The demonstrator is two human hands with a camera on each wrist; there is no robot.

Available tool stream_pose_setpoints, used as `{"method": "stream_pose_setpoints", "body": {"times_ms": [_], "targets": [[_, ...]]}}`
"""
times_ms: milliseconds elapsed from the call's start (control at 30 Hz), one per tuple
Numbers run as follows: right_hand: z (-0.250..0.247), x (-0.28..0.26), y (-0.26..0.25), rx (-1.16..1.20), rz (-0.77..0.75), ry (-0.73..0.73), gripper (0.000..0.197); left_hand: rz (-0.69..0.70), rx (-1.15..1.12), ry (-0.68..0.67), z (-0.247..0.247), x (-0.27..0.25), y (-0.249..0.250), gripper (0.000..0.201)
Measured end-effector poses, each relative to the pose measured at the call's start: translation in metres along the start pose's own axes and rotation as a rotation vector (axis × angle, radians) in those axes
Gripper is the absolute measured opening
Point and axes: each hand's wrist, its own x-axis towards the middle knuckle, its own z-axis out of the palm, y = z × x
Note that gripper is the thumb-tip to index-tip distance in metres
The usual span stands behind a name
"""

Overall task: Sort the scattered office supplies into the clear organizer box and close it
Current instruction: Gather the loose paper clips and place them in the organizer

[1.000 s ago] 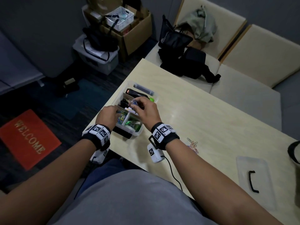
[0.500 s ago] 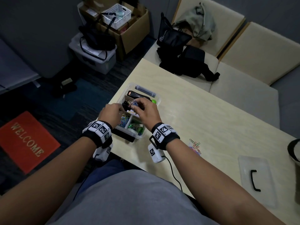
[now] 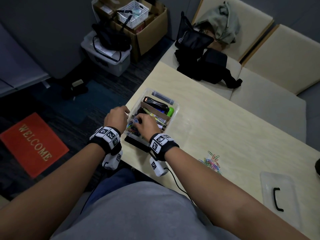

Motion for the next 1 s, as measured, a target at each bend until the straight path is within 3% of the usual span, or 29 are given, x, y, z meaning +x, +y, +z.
{"method": "stream_pose_setpoints", "body": {"times_ms": [200, 367, 500, 667, 1000], "targets": [[0.014, 0.008, -0.008, -0.255, 0.039, -0.194, 0.001, -0.032, -0.011, -0.003, 0.001, 0.002, -0.002, 0.017], [0.014, 0.012, -0.012, -0.262, -0.003, -0.240, 0.018, -0.032, -0.011, 0.008, 0.002, 0.002, -0.001, 0.021], [0.003, 0.009, -0.006, -0.198, -0.034, -0.170, 0.030, -0.011, 0.026, 0.023, 0.004, 0.001, 0.000, 0.018], [-0.006, 0.001, 0.001, -0.123, -0.076, -0.089, 0.025, 0.042, 0.114, 0.047, 0.010, 0.001, 0.001, 0.015], [-0.038, -0.020, 0.036, -0.135, -0.149, 0.223, 0.022, 0.110, 0.142, 0.145, 0.027, -0.012, 0.025, 0.038]]}}
